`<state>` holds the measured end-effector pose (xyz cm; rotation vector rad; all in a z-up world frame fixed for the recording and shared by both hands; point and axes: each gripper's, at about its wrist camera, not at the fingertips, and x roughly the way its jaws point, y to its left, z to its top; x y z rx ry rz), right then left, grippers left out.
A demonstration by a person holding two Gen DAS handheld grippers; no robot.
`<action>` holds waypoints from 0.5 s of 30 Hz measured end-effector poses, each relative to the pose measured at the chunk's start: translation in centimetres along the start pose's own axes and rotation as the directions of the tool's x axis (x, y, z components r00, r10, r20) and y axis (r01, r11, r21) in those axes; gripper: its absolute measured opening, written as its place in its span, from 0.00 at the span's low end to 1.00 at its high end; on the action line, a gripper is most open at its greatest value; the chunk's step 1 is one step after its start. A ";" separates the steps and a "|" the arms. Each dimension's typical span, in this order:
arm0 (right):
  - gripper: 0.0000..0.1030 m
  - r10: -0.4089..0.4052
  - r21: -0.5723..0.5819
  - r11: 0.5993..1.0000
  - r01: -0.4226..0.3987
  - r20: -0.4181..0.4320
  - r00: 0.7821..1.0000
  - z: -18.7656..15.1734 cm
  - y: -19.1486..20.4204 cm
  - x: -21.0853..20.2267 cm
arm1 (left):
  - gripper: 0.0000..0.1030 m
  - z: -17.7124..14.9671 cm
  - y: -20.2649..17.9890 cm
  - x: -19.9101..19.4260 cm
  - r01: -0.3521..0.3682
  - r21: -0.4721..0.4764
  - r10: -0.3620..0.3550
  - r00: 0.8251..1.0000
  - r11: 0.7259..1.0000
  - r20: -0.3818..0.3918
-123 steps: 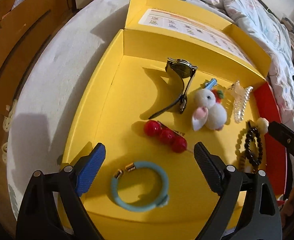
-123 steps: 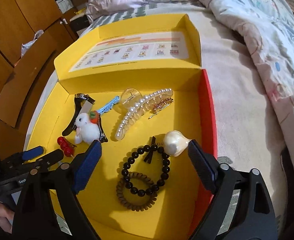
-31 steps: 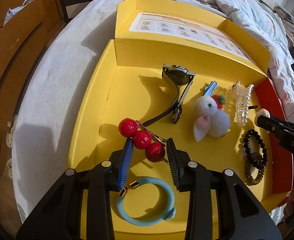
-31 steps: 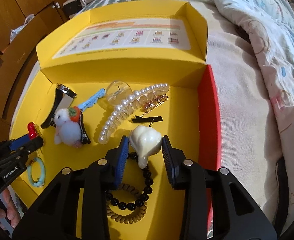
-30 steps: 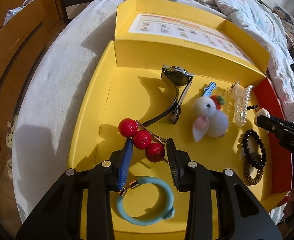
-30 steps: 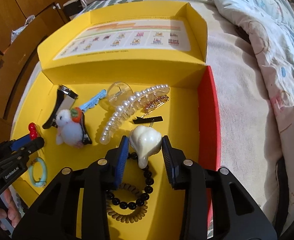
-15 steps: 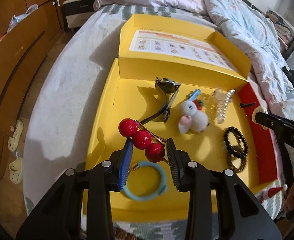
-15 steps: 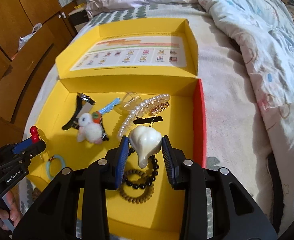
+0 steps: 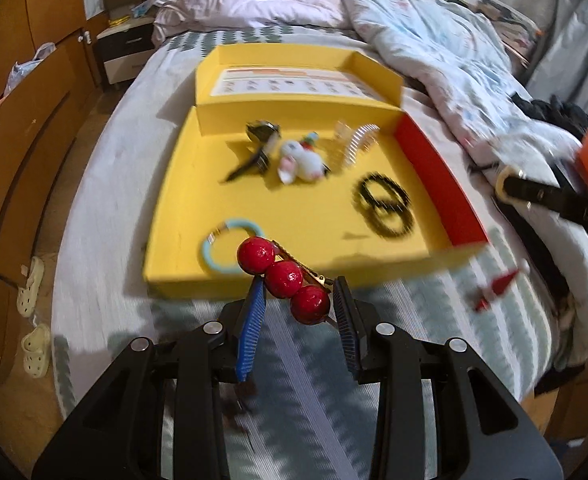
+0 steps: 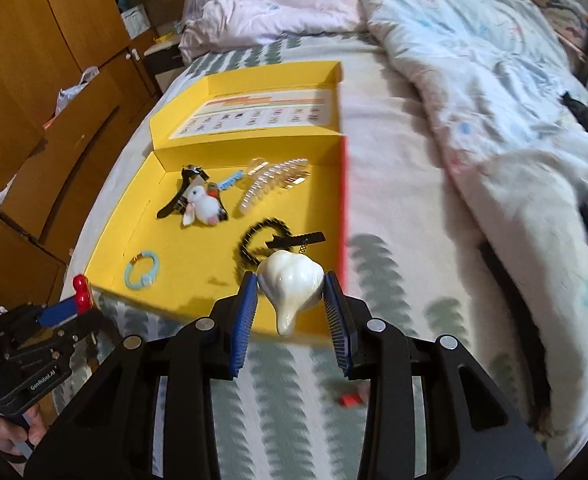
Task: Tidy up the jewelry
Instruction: 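Lift the red clip with the left gripper while the right carries the white ornament out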
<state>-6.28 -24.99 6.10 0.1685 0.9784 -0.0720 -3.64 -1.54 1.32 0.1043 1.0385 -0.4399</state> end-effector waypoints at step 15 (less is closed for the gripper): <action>0.34 -0.088 0.129 0.987 0.099 -0.091 0.992 -10.8 -7.3 -1.5 | 0.35 -7.8 -3.4 1.1 -0.062 0.041 0.063 0.998 0.997 -0.014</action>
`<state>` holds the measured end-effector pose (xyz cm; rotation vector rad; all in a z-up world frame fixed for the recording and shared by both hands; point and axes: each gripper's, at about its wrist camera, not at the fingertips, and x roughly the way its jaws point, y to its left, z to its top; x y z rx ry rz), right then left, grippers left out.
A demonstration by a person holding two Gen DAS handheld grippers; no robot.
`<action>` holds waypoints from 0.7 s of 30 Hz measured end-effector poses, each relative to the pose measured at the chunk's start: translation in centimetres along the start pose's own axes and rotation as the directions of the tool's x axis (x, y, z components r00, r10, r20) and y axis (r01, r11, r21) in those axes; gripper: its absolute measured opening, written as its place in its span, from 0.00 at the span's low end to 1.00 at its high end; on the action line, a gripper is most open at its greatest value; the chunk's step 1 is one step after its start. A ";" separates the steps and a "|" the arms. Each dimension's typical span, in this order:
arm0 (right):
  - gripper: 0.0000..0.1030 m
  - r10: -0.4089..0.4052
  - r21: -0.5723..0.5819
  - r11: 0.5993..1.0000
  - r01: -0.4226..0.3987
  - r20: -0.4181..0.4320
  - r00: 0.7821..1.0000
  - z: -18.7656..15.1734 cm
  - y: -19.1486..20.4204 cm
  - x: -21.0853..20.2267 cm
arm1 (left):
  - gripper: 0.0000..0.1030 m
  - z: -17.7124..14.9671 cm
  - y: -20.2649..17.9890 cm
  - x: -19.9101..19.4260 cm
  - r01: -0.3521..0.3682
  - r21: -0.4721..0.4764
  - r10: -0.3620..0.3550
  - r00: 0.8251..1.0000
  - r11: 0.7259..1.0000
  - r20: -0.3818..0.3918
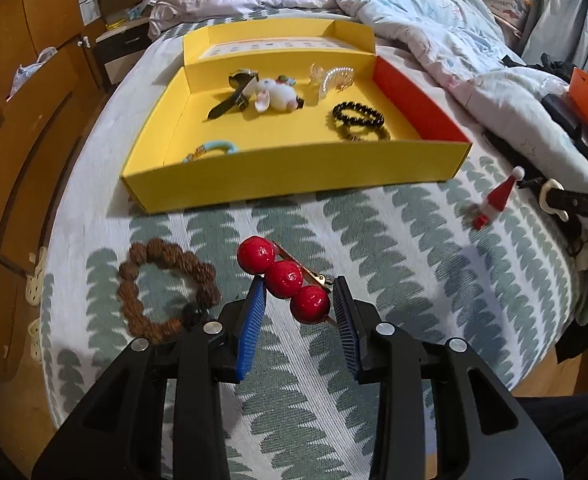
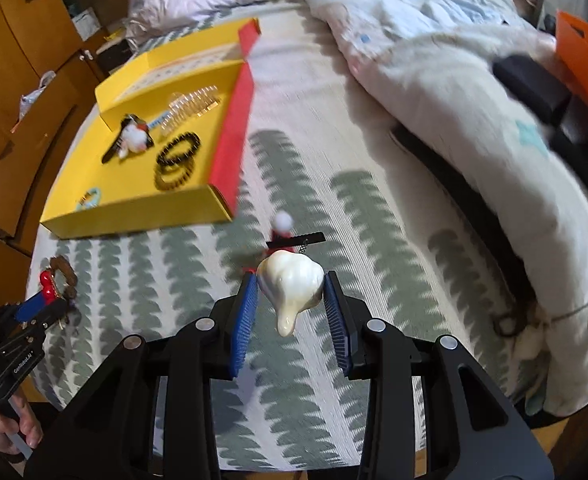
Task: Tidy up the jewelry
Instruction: 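Lift the red clip with the left gripper while the right carries the white ornament out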
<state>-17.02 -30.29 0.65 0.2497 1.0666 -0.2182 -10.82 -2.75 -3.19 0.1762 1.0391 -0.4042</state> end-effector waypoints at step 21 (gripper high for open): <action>0.34 -0.092 0.035 0.995 0.096 -0.089 0.992 -1.1 -2.3 4.4 | 0.35 -1.4 -0.9 4.0 -0.090 -0.011 0.090 0.996 0.996 -0.003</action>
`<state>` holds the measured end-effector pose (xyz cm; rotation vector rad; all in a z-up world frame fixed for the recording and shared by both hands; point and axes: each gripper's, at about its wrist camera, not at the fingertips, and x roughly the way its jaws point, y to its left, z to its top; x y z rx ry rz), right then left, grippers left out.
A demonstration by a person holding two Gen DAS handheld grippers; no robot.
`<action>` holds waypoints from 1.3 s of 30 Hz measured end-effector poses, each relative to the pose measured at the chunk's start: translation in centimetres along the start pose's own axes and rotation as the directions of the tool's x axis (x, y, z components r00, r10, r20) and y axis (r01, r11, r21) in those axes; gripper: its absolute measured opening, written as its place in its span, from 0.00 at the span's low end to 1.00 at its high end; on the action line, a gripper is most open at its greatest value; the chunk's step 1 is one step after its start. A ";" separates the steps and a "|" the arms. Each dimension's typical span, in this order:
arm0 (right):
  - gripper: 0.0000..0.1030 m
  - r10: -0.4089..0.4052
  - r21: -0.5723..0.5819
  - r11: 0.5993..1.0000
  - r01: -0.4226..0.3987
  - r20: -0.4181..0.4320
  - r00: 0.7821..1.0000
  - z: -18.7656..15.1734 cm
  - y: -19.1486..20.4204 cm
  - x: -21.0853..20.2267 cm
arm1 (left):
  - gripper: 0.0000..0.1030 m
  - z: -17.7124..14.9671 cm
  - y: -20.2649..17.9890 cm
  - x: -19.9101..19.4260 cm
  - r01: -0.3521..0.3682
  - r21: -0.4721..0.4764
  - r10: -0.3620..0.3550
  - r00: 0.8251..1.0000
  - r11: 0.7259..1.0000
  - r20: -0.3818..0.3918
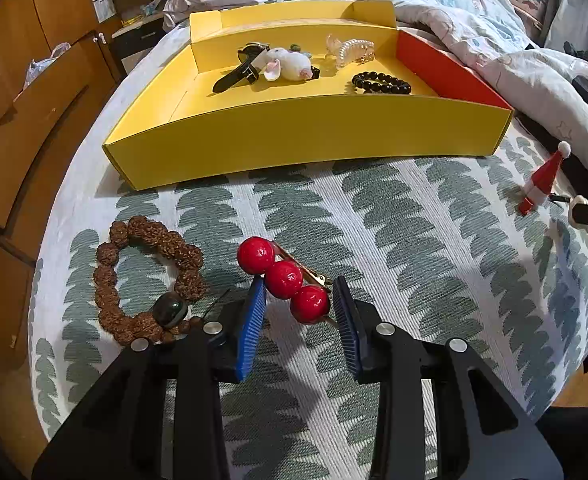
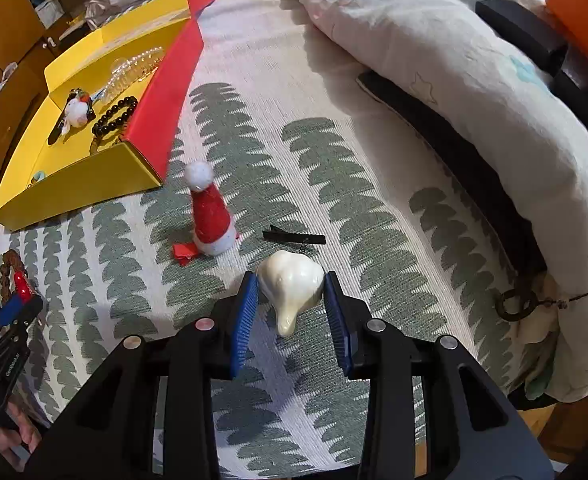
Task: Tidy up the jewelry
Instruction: 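Lift the red clip with the left gripper while the right carries the white ornament out, then open the left gripper over the bed while the right releases the white ornament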
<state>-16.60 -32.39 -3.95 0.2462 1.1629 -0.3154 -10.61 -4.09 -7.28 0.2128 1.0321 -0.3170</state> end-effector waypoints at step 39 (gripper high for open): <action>0.37 -0.032 0.002 0.999 0.032 0.019 0.999 0.0 0.2 -0.1 | 0.35 0.2 0.2 0.0 -0.011 -0.030 0.011 1.000 0.999 0.008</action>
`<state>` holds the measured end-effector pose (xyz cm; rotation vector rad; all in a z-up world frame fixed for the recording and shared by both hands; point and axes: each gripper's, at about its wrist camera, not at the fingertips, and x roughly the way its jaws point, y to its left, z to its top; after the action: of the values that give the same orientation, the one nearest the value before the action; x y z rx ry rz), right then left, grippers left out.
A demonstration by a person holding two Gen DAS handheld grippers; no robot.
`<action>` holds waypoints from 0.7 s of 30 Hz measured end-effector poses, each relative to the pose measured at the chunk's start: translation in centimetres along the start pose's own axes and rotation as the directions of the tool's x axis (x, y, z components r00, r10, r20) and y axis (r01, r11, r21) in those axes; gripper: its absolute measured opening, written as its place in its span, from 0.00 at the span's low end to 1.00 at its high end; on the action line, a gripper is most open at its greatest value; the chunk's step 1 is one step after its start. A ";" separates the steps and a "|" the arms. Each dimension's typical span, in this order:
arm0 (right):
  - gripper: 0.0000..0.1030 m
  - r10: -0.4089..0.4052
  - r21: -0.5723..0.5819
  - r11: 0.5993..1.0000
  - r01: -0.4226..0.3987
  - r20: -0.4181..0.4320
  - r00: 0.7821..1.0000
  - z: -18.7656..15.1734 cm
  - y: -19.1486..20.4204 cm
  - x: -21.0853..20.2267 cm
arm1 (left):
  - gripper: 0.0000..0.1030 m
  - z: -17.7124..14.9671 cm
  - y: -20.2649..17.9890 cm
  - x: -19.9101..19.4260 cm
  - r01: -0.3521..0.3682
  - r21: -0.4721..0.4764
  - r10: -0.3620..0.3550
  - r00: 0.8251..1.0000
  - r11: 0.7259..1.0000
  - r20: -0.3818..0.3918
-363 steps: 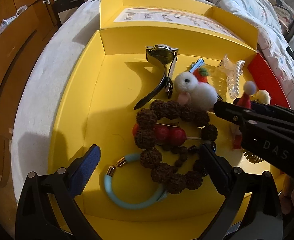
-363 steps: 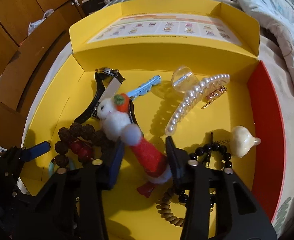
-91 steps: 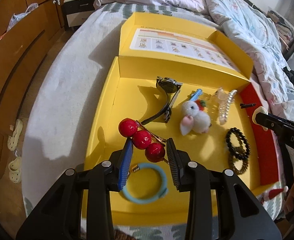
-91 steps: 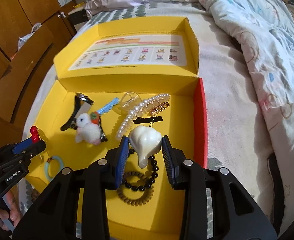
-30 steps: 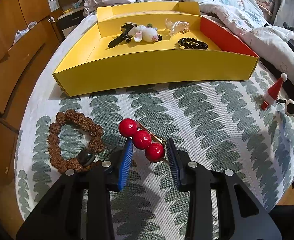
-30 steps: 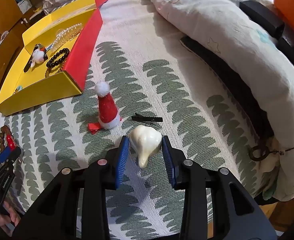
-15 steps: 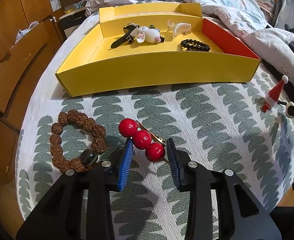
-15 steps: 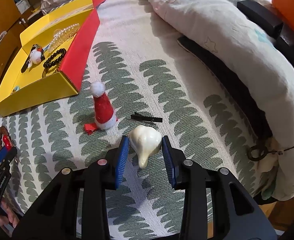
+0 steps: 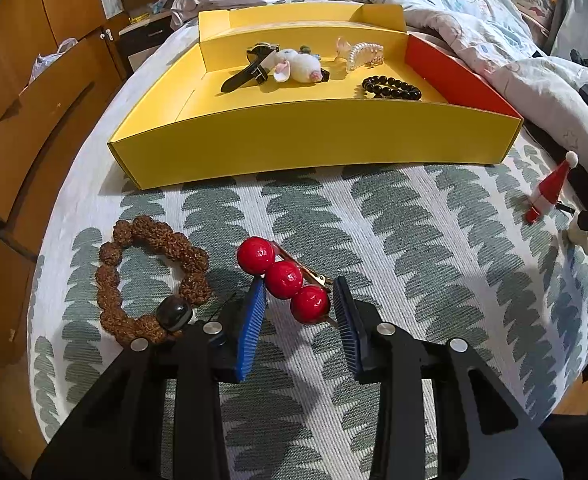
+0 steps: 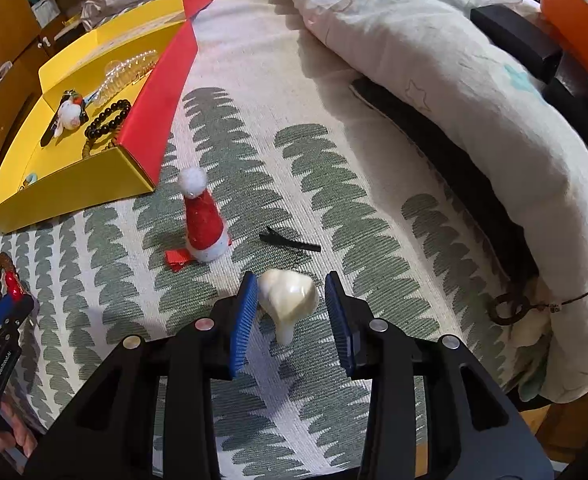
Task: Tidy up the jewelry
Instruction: 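Open the left gripper over the bed while the right releases the white ornament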
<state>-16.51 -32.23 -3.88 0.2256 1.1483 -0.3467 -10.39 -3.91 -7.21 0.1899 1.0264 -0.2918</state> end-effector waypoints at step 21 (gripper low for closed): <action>0.71 0.081 -0.078 0.995 -0.063 0.242 0.967 1.3 4.5 -6.6 | 0.72 1.9 2.2 -4.3 0.021 -0.029 -0.018 0.993 0.999 0.114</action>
<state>-16.08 -27.54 2.68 0.1577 0.9043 -0.2614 -10.23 -1.75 -2.53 0.1345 0.9195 -0.3014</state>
